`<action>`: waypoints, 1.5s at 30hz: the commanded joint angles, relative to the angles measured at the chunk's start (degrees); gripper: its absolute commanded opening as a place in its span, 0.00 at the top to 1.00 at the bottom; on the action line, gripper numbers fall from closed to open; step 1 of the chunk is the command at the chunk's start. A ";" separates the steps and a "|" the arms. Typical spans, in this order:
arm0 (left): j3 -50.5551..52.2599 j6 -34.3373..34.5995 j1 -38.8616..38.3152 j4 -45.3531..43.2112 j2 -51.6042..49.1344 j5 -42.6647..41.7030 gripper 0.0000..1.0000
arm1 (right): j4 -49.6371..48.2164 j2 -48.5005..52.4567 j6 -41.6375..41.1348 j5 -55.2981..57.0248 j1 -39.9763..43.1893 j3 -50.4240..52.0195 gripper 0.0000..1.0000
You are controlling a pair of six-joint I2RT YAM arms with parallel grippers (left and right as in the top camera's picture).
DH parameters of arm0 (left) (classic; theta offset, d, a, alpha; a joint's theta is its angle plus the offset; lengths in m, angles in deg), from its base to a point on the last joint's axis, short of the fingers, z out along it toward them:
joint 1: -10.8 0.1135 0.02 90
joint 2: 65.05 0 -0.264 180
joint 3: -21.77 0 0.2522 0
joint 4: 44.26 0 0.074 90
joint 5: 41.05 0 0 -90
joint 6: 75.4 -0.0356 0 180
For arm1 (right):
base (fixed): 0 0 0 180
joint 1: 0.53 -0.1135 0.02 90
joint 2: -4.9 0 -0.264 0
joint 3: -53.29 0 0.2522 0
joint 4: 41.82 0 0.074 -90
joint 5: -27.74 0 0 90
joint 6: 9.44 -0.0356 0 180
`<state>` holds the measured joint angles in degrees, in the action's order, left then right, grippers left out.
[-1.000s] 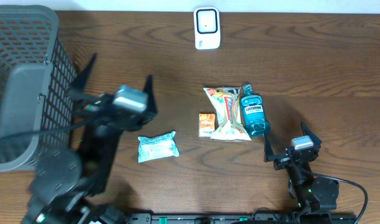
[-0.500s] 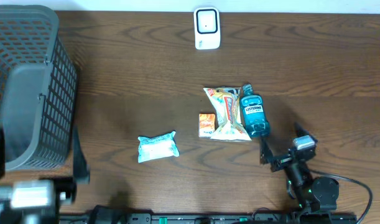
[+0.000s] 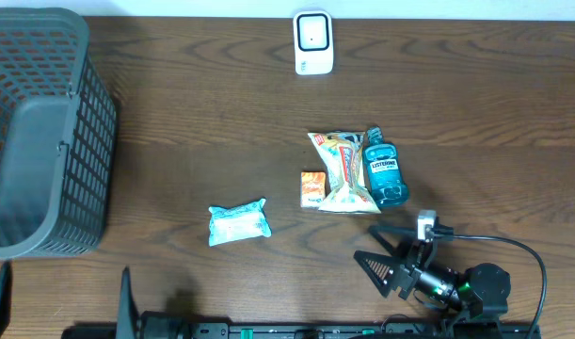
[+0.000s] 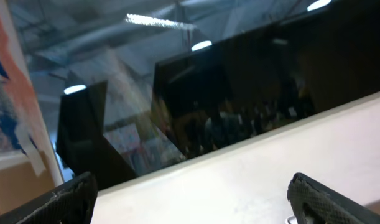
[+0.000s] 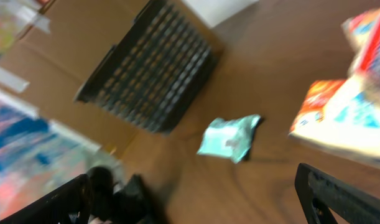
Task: Scan the item barcode
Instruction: 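Move the right gripper to the yellow wet-wipe pack and grasp it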
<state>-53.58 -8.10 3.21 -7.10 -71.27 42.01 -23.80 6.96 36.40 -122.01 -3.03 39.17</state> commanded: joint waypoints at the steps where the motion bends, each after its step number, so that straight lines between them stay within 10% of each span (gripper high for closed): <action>1: 0.24 0.31 0.59 0.00 3.61 -0.79 0.02 | -1.70 0.15 -5.20 -4.22 -0.26 0.04 0.01; 15: -1.03 -0.94 0.46 -0.33 6.03 0.37 0.02 | -8.44 0.94 -15.74 5.44 -0.28 -1.40 0.04; 32: 0.79 -2.93 0.57 -0.52 5.92 0.98 0.02 | 31.12 38.53 23.61 35.76 -1.70 -48.19 0.04; 45: 16.15 16.11 0.57 -1.16 5.90 0.96 0.02 | 50.10 72.74 19.78 78.42 -33.81 -77.48 0.03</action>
<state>-40.99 0.01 3.64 -8.45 -65.28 42.51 24.04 73.78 59.57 -63.19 -31.01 -34.97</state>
